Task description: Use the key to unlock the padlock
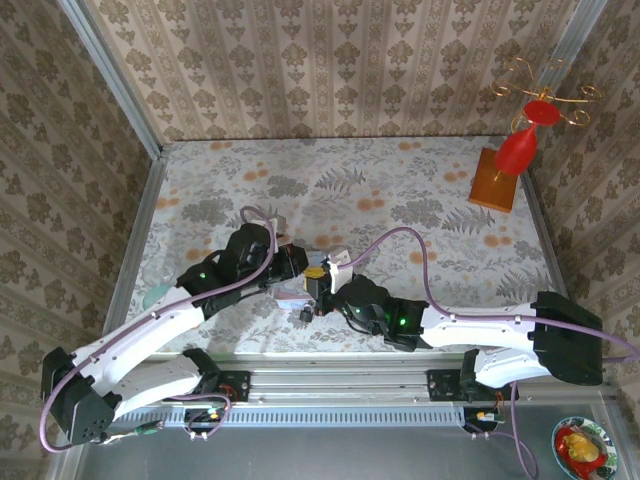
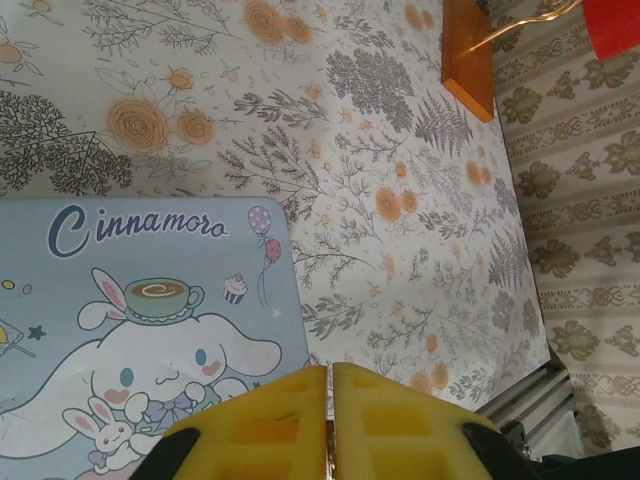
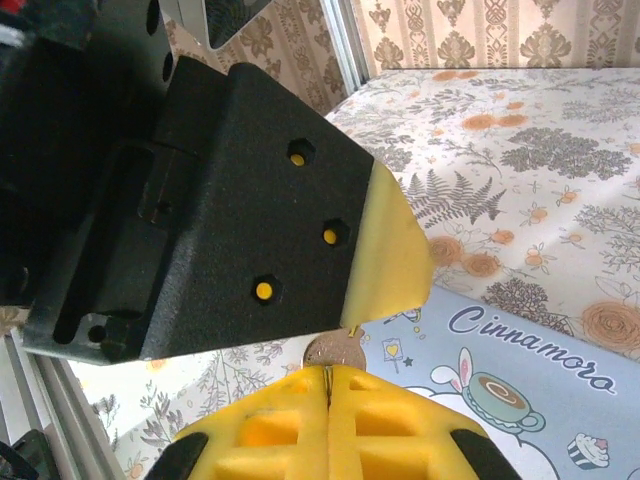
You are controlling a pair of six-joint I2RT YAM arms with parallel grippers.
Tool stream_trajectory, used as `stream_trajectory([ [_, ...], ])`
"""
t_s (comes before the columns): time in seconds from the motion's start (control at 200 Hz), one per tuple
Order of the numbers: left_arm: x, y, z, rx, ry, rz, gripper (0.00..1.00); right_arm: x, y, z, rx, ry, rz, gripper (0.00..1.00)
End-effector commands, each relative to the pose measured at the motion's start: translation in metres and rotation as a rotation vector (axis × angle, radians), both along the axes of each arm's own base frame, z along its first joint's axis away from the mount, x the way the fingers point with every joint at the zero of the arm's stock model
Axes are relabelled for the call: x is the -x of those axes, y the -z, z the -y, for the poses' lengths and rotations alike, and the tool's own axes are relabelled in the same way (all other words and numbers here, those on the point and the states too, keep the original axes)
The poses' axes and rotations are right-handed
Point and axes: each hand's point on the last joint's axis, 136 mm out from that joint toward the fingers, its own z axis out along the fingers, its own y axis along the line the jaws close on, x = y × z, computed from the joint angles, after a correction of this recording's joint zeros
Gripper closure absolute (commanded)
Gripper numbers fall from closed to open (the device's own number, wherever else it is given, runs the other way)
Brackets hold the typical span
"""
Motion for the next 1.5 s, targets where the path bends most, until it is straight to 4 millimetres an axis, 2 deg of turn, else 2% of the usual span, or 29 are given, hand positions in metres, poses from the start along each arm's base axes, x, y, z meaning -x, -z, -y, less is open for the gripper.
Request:
stream_trajectory([
  [0.0, -0.004, -0.016, -0.002, 0.043, -0.011, 0.031, 0.92, -0.001, -0.01, -0.005, -0.005, 0.002, 0.02, 1.0],
  [0.14, -0.007, -0.018, -0.005, 0.074, -0.031, 0.048, 0.97, -0.002, -0.01, -0.002, -0.018, 0.016, 0.003, 1.0],
  [0.17, -0.007, -0.018, -0.006, 0.081, -0.036, 0.052, 0.97, -0.003, -0.011, -0.001, -0.032, 0.018, -0.007, 0.95],
  [0.22, -0.009, -0.02, -0.007, 0.097, -0.048, 0.066, 0.99, -0.005, -0.012, 0.003, -0.059, 0.026, -0.037, 0.8],
  [0.3, -0.013, -0.025, -0.01, 0.141, -0.068, 0.093, 1.0, -0.011, -0.018, 0.01, -0.155, 0.029, -0.117, 0.67],
  [0.4, -0.016, -0.036, -0.013, 0.211, -0.091, 0.14, 1.0, -0.019, -0.026, 0.023, -0.344, 0.023, -0.217, 0.56],
  [0.47, -0.017, -0.044, -0.017, 0.248, -0.104, 0.177, 1.0, -0.025, -0.028, 0.03, -0.443, 0.021, -0.279, 0.53],
  [0.585, -0.017, -0.056, -0.019, 0.299, -0.106, 0.232, 1.0, -0.026, -0.038, 0.033, -0.55, -0.015, -0.318, 0.53],
  [0.88, -0.011, -0.082, -0.006, 0.399, -0.023, 0.306, 1.0, -0.021, -0.073, 0.015, -0.706, -0.19, -0.351, 0.53],
  [1.025, -0.01, -0.086, -0.002, 0.421, -0.004, 0.309, 1.0, -0.023, -0.072, 0.013, -0.72, -0.202, -0.363, 0.55],
  [1.495, -0.006, -0.088, 0.0, 0.449, 0.015, 0.298, 1.0, -0.018, -0.093, 0.0, -0.758, -0.302, -0.345, 0.63],
])
